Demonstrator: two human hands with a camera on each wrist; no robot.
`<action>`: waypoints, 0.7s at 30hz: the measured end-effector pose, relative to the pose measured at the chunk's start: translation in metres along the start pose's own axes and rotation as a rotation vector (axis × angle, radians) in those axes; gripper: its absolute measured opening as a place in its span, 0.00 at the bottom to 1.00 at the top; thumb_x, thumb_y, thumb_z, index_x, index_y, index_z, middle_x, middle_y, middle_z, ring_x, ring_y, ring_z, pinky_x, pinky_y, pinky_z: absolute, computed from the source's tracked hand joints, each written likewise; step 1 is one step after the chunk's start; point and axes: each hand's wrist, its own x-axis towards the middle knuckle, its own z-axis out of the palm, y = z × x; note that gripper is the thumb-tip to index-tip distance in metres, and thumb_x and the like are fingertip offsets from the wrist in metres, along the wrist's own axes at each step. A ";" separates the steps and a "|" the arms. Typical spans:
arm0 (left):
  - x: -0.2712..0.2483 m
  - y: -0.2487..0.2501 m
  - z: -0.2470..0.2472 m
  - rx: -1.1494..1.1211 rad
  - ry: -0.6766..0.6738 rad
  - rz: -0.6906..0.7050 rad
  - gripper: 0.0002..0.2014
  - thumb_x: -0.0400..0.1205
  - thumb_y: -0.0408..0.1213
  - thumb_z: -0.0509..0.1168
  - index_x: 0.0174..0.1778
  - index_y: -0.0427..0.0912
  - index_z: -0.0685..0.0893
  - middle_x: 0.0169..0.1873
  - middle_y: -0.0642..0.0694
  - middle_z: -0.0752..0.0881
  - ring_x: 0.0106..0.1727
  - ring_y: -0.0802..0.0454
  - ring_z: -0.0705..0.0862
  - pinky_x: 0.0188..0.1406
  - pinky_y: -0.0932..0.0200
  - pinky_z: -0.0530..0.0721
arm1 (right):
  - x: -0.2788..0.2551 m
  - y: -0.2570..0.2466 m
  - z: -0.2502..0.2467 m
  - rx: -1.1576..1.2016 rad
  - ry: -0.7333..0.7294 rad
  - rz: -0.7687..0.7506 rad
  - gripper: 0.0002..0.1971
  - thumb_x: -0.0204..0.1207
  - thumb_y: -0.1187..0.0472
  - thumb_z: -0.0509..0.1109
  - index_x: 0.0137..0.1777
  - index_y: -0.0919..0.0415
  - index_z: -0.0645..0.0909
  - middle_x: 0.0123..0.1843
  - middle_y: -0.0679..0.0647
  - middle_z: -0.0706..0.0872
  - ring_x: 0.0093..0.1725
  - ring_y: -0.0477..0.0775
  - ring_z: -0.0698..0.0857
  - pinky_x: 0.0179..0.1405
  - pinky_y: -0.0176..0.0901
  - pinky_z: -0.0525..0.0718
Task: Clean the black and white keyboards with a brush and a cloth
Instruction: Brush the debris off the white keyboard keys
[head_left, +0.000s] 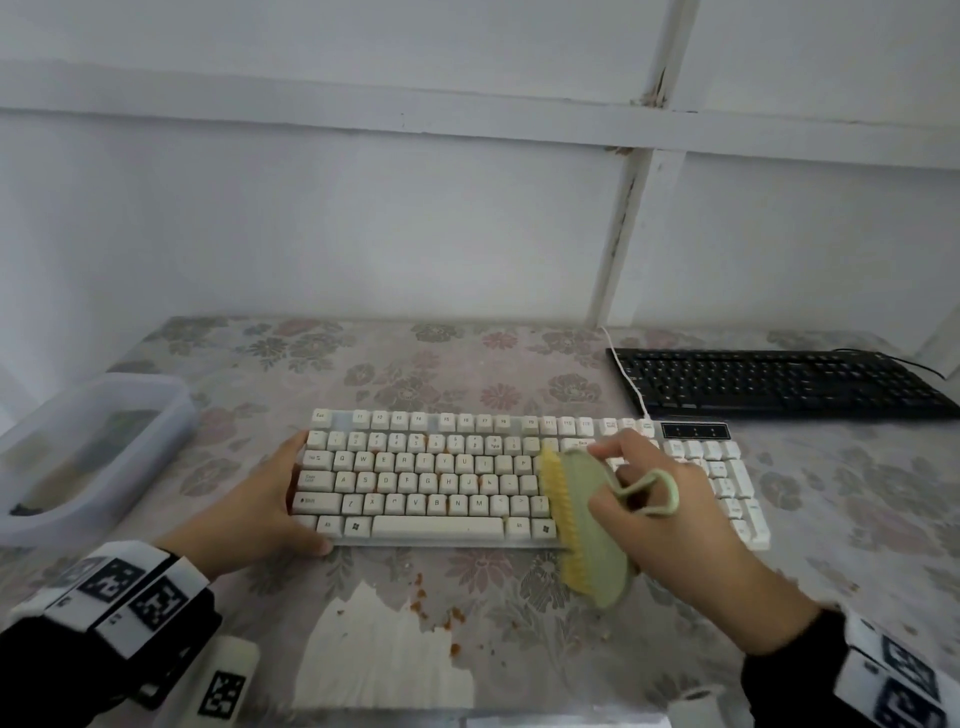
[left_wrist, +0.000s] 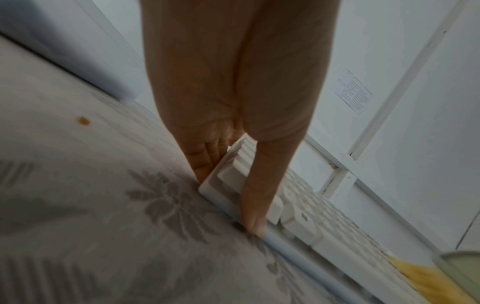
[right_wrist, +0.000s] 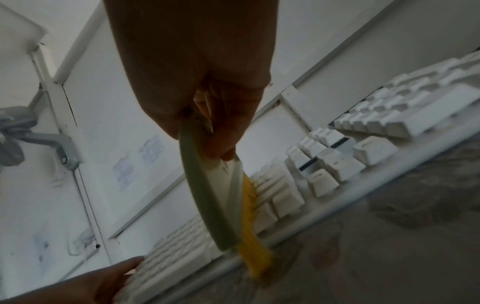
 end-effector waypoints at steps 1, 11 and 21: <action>0.000 -0.001 0.000 0.003 -0.001 0.001 0.48 0.52 0.31 0.79 0.60 0.73 0.64 0.62 0.57 0.81 0.63 0.59 0.81 0.63 0.57 0.79 | -0.003 -0.001 -0.004 0.027 -0.021 0.023 0.11 0.74 0.67 0.65 0.48 0.49 0.78 0.22 0.48 0.76 0.20 0.43 0.69 0.15 0.33 0.67; 0.001 -0.005 -0.001 0.007 -0.010 -0.020 0.54 0.54 0.28 0.81 0.70 0.63 0.60 0.61 0.56 0.82 0.61 0.59 0.82 0.60 0.59 0.80 | 0.048 -0.029 -0.017 0.169 0.206 0.002 0.11 0.75 0.67 0.66 0.53 0.51 0.80 0.39 0.48 0.85 0.28 0.40 0.84 0.19 0.35 0.81; 0.001 -0.005 -0.002 -0.034 -0.032 0.032 0.51 0.47 0.39 0.80 0.65 0.67 0.66 0.63 0.54 0.83 0.63 0.60 0.82 0.66 0.52 0.80 | 0.023 -0.010 0.000 0.004 -0.062 0.066 0.05 0.74 0.64 0.66 0.45 0.54 0.80 0.27 0.51 0.78 0.21 0.42 0.69 0.18 0.32 0.67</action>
